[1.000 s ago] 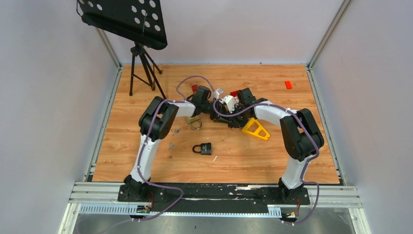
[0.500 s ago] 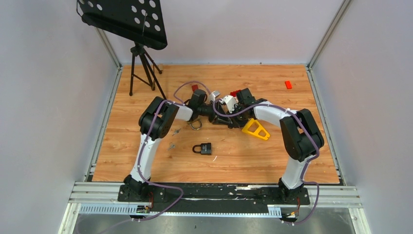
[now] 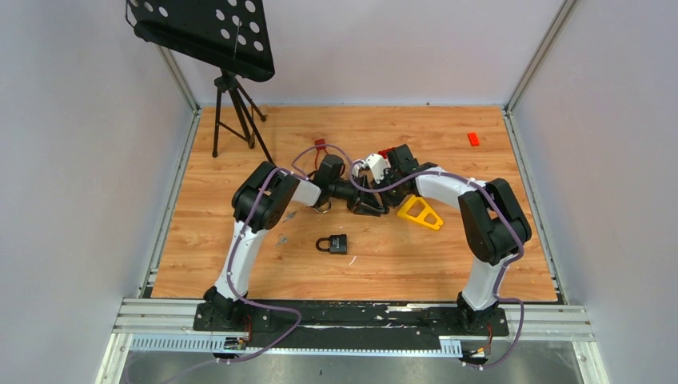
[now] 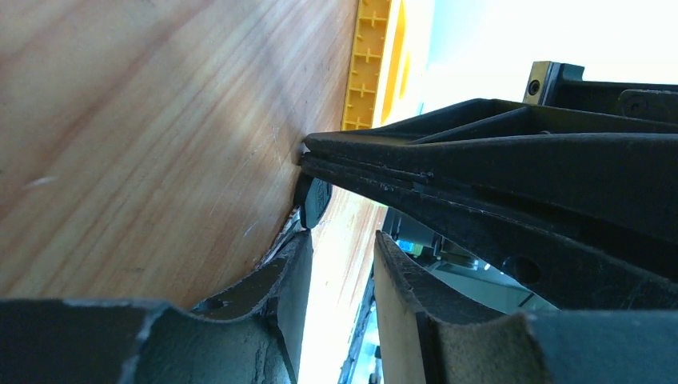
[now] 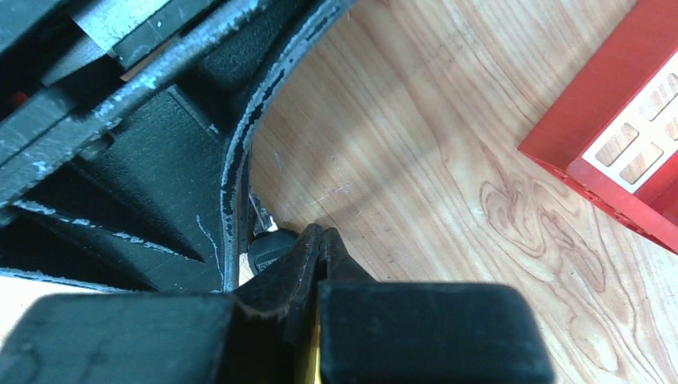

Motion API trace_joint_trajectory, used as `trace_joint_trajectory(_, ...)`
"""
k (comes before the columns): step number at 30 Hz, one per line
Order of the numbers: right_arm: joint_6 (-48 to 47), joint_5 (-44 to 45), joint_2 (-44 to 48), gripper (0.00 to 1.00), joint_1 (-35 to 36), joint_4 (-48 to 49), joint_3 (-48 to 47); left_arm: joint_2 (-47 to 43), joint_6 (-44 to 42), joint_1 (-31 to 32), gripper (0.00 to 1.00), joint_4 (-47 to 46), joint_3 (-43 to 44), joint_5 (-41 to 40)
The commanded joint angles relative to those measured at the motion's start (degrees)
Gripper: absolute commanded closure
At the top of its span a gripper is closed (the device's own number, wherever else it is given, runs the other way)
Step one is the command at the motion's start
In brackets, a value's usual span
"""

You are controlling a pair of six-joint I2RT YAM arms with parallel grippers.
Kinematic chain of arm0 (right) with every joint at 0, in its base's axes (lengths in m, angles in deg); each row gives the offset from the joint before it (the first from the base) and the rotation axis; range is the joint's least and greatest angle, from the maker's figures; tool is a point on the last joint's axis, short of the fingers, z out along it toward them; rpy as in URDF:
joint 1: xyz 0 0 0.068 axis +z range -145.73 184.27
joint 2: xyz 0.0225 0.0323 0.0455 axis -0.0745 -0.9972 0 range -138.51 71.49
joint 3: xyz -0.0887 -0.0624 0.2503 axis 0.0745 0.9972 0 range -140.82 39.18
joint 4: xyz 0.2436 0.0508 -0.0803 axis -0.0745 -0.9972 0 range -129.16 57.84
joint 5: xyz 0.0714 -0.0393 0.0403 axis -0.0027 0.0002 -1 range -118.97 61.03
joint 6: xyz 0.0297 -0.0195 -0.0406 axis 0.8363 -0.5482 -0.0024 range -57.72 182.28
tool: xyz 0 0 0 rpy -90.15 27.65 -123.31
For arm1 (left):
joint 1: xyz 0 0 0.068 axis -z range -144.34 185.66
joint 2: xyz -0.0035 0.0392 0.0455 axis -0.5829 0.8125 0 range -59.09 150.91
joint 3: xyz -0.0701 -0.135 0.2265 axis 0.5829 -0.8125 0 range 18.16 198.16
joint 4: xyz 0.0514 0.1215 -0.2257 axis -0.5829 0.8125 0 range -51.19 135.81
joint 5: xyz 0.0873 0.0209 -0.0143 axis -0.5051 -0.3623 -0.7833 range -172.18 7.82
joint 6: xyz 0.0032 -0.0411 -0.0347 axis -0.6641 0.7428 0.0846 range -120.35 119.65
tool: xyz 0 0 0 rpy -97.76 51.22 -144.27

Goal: Unlock with the key

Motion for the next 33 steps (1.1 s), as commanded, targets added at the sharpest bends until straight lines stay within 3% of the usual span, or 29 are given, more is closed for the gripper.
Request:
trace_joint_trajectory(1,-0.3,1.9,-3.2,1.0,0.3,-0.9,2.3,1.7,-2.3,0.0,0.57,2.4,-0.4,-2.1)
trace_joint_trajectory(10,-1.2,0.0,-3.4,1.0,0.2,-3.7,1.6,-2.7,-11.9,-1.8,0.57,15.8,-2.4,-10.1)
trace_joint_trajectory(20,-0.2,-12.7,-5.8,1.0,-2.2,-13.9,-4.1,-4.8,-12.4,-1.7,0.53,17.9,-4.5,-14.1)
trace_joint_trajectory(23,1.6,-16.7,-6.7,0.93,-4.2,-15.7,-6.3,-4.7,-12.3,-1.0,0.53,17.8,-4.8,-14.3)
trace_joint_trajectory(29,4.4,-20.9,-5.7,0.71,-8.7,-16.2,-7.1,-4.7,-12.6,-0.6,0.53,17.9,-5.5,-14.5)
trace_joint_trajectory(33,3.9,-21.8,-4.2,0.67,-9.0,-16.7,-5.7,-4.7,-12.7,-0.5,0.53,17.9,-5.9,-14.8)
